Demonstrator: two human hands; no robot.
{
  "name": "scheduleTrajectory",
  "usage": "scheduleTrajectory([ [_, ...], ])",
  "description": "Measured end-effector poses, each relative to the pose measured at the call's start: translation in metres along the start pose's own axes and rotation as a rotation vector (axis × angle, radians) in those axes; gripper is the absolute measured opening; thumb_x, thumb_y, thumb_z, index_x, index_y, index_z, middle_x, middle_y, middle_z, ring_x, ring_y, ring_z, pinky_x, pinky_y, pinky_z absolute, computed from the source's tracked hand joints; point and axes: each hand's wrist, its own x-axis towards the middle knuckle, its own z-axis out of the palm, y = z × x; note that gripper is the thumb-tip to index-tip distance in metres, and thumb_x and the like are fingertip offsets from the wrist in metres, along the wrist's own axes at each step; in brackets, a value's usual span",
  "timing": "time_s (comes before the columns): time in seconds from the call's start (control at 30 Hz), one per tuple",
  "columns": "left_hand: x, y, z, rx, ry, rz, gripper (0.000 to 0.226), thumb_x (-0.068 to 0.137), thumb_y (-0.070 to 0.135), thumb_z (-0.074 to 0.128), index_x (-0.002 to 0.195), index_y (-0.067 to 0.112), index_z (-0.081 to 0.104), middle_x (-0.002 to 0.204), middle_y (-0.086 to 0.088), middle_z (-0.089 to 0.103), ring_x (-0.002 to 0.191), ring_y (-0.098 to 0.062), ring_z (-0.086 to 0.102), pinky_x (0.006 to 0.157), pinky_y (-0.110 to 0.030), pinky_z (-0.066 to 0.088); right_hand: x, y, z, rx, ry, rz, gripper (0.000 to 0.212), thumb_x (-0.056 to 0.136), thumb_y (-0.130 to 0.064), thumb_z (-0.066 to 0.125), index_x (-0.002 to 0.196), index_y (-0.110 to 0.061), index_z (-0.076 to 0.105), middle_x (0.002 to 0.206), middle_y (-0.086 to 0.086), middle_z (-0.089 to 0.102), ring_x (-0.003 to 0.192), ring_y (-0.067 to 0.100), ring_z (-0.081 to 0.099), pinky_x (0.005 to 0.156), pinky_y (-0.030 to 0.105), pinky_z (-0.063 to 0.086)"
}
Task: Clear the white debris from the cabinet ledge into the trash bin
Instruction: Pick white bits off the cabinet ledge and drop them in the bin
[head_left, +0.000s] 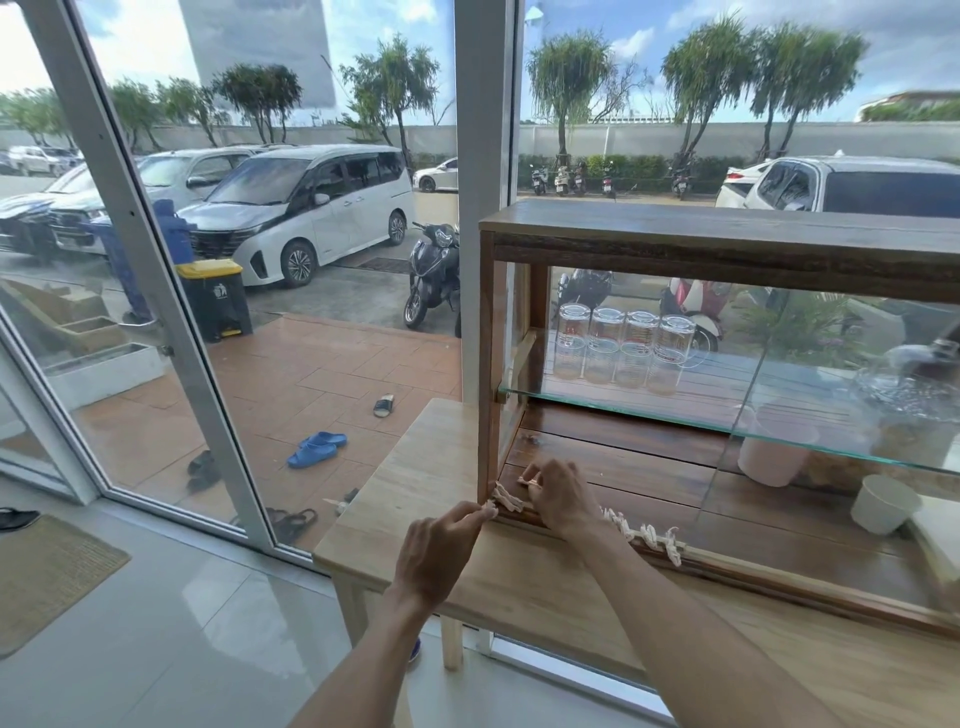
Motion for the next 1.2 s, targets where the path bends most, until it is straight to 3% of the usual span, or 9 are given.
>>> scheduleTrajectory([
  [0.13,-0.004,-0.001,-0.002,-0.015,0.001,-0.001,0.024,0.093,0.021,0.066,0.115,0.030,0.067,0.103,0.014,0.072,0.055,-0.013,0.069,0.047,-0.032,0.057,0.000,0.002,-0.002,-0.101,0.012,0.008,0.022,0.089,-0.014,0.067,0.111,-0.014,0.073,0.112,0.012,0.071,0.108,0.025,0.062,0.091,0.035,0.053],
  [0.3,-0.009,0.001,-0.007,-0.006,0.003,0.023,0.024,0.093,0.020,0.066,0.115,0.027,0.068,0.101,0.012,0.073,0.054,-0.013,0.069,0.047,-0.030,0.058,0.000,-0.002,-0.004,-0.037,-0.006,0.000,0.009,0.087,-0.011,0.071,0.093,-0.013,0.078,0.093,0.008,0.077,0.078,0.017,0.070,0.073,0.028,0.059],
  [0.37,-0.009,0.002,-0.011,0.007,0.028,0.029,0.024,0.089,0.018,0.072,0.111,0.026,0.072,0.098,0.012,0.074,0.051,-0.012,0.067,0.044,-0.027,0.056,-0.002,-0.006,-0.005,0.018,0.026,0.013,0.008,0.085,-0.017,0.075,0.090,-0.011,0.077,0.087,0.006,0.076,0.072,0.015,0.068,0.064,0.023,0.052],
  [0.53,-0.013,0.001,-0.021,0.023,0.036,0.010,0.022,0.085,0.015,0.076,0.105,0.024,0.074,0.094,0.012,0.075,0.049,-0.009,0.066,0.044,-0.020,0.054,-0.014,-0.007,-0.003,0.027,-0.062,-0.009,0.014,0.087,-0.010,0.065,0.094,-0.010,0.078,0.094,0.007,0.077,0.078,0.016,0.069,0.068,0.019,0.047],
  [0.7,-0.019,0.000,-0.025,0.012,0.051,0.009,0.022,0.083,0.015,0.077,0.103,0.022,0.076,0.089,0.012,0.075,0.047,-0.007,0.063,0.045,-0.011,0.044,-0.024,-0.007,-0.004,0.072,-0.105,-0.005,0.042,0.085,-0.049,0.054,0.075,-0.015,0.077,0.074,-0.003,0.074,0.061,0.012,0.064,0.066,0.033,0.057],
  [0.77,-0.022,-0.002,-0.023,0.003,0.046,0.002,0.022,0.084,0.015,0.076,0.105,0.023,0.074,0.091,0.011,0.075,0.048,-0.007,0.064,0.045,-0.013,0.048,-0.027,-0.009,-0.005,0.029,-0.107,-0.038,0.033,0.088,-0.047,0.062,0.088,-0.019,0.080,0.078,0.000,0.074,0.070,0.014,0.063,0.069,0.031,0.054],
  [0.9,-0.027,-0.007,-0.022,-0.022,0.054,-0.043,0.020,0.088,0.017,0.073,0.107,0.023,0.073,0.093,0.011,0.074,0.051,-0.006,0.065,0.044,-0.020,0.054,-0.030,-0.010,-0.004,0.020,-0.060,-0.025,0.025,0.091,-0.027,0.068,0.110,-0.012,0.075,0.113,0.011,0.071,0.105,0.027,0.064,0.091,0.039,0.053],
  [1.07,-0.035,-0.009,-0.032,-0.051,0.073,-0.156,0.018,0.085,0.018,0.076,0.102,0.024,0.075,0.090,0.011,0.076,0.059,-0.005,0.069,0.054,-0.007,0.043,-0.034,-0.009,0.001,0.064,-0.006,0.011,0.026,0.090,-0.027,0.070,0.112,-0.013,0.074,0.114,0.013,0.068,0.110,0.027,0.060,0.095,0.040,0.050],
  [1.2,-0.037,-0.005,-0.039,-0.229,0.120,-0.480,0.011,0.086,0.027,0.075,0.097,0.030,0.077,0.096,0.013,0.077,0.075,-0.005,0.070,0.067,-0.022,0.054,-0.046,-0.013,0.007,0.123,0.072,0.009,0.026,0.087,-0.032,0.072,0.107,-0.017,0.077,0.107,0.004,0.074,0.106,0.020,0.058,0.084,0.024,0.040],
])
